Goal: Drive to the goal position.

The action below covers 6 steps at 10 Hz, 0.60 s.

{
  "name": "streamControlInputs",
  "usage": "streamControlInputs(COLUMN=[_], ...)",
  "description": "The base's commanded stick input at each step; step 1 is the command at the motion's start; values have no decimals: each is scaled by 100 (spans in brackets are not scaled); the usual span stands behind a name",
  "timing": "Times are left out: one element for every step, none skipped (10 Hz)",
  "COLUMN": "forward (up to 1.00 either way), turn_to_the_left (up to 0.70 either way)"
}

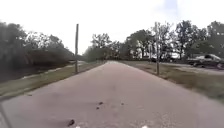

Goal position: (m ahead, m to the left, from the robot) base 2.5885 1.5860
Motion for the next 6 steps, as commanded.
streamControlInputs(forward=[70, 70, 70, 70, 70, 70], turn_to_the_left=[0, 0, 0, 0, 0, -6])
